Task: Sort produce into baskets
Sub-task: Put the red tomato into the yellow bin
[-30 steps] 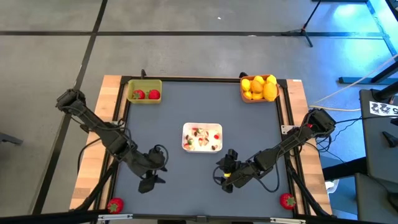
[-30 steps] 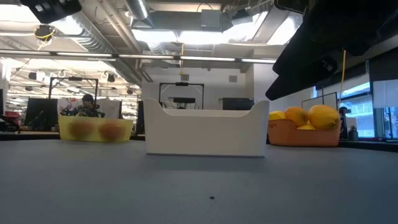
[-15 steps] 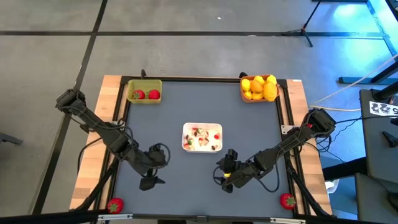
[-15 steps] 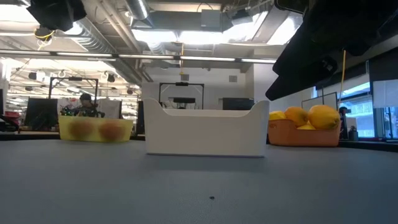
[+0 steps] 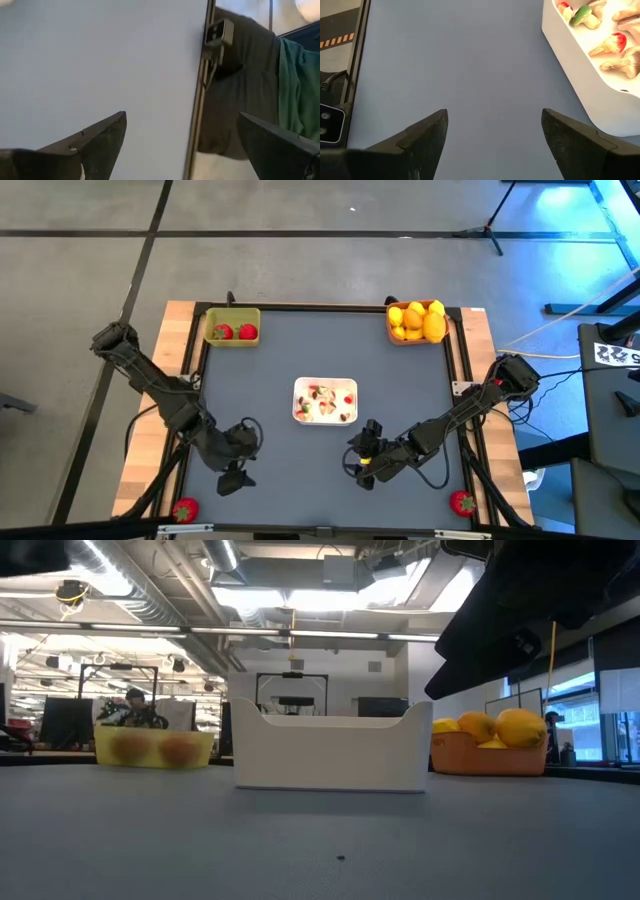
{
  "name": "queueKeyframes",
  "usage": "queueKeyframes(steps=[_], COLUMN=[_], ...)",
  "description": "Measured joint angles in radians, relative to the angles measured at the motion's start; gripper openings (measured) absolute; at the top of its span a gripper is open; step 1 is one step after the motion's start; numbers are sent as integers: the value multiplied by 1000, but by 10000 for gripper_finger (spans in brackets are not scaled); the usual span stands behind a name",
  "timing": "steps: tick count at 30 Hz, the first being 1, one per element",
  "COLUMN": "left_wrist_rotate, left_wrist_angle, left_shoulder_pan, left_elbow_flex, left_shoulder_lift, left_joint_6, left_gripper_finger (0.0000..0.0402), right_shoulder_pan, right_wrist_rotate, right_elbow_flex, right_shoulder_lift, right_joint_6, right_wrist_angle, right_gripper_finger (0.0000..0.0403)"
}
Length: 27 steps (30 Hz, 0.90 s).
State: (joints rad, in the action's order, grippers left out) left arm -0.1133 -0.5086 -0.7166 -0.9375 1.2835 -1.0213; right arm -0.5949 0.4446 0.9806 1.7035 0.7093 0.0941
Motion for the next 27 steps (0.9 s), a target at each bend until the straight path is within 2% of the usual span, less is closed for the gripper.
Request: queueKeyframes(steps=[14, 23, 27], left_wrist_rotate=[1, 64, 137], left_wrist_angle=[-268, -313, -304], left_shoulder_pan=[-261, -291, -276], left_elbow_flex=[0, 0, 0], left_shoulder_lift=[4, 67, 117], left_joint_6=[-527, -582, -603], left_gripper_finger=[363, 363, 363], right_shoulder_pan=[0, 0, 0], right_wrist_rotate=[-8, -8, 7], right_elbow_flex=[0, 0, 0], right_shoulder_lift=[0, 0, 0], right_joint_6=[-8, -15, -22], right_wrist_angle=[0, -15, -19], right_gripper_finger=[319, 319, 319])
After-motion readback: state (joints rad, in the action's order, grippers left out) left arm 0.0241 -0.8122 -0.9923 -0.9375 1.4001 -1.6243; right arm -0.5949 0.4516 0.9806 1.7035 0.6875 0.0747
